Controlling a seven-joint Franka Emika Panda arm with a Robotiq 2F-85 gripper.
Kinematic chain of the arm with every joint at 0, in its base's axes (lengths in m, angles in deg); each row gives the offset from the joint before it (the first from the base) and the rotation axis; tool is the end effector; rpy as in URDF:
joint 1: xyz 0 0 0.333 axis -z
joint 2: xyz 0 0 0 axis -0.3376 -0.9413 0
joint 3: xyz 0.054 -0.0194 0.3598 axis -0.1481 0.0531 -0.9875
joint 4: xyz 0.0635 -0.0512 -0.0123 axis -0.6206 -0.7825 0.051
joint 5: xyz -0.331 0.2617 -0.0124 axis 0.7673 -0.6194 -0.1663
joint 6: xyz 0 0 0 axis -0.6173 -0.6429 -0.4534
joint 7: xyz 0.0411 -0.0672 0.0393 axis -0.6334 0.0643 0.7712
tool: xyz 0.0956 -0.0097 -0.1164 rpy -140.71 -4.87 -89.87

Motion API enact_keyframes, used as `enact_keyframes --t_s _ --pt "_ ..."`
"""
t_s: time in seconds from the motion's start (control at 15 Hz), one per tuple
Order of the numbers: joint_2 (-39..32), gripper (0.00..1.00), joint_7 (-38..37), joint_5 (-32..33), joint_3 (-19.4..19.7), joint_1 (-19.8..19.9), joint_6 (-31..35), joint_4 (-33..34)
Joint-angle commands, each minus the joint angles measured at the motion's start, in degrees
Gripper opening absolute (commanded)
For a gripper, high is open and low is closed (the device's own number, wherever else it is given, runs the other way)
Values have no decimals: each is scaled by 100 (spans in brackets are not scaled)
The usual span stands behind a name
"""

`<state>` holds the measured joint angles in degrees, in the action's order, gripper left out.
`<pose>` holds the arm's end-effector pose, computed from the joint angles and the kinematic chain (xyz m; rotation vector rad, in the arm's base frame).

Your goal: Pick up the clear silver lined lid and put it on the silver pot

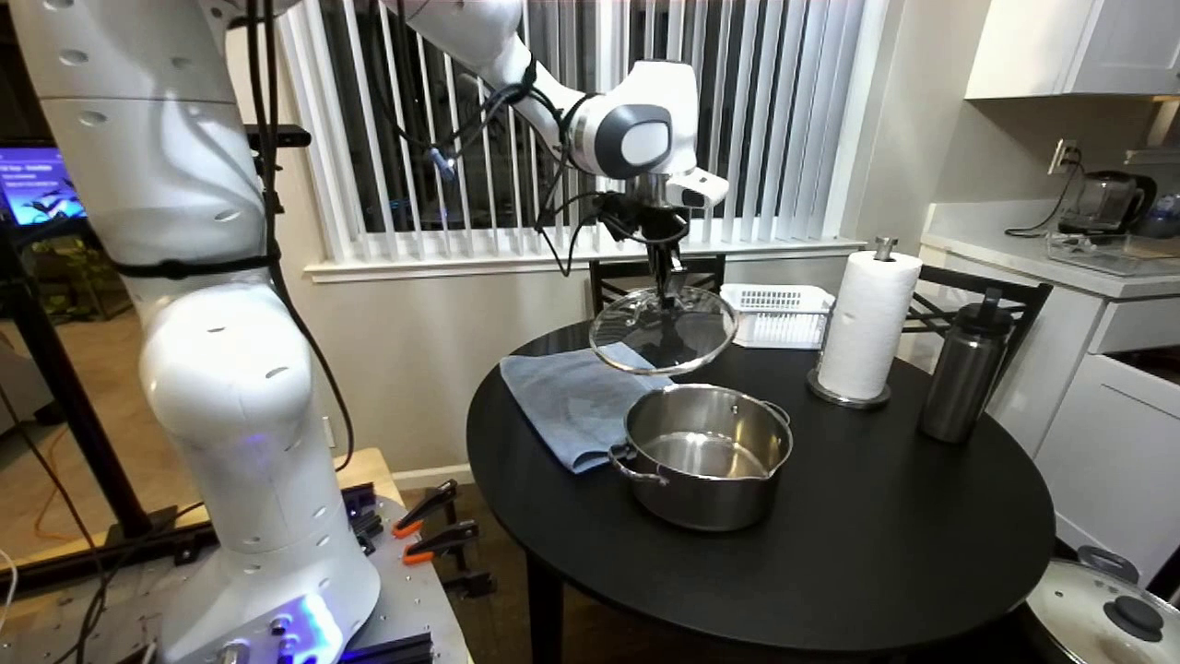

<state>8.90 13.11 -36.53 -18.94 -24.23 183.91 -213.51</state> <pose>0.5820 0.0510 0.3964 -2.9478 0.6064 -0.2264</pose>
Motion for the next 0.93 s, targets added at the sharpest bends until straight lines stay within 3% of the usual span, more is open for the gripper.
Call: enact_keyframes --t_s 0.0,0.33,0.87 --pt "87 4 -127 167 173 367 -120 -10" --pt "-278 4 -76 252 346 604 -524 161" --pt "-561 4 -123 273 445 640 -1162 254"
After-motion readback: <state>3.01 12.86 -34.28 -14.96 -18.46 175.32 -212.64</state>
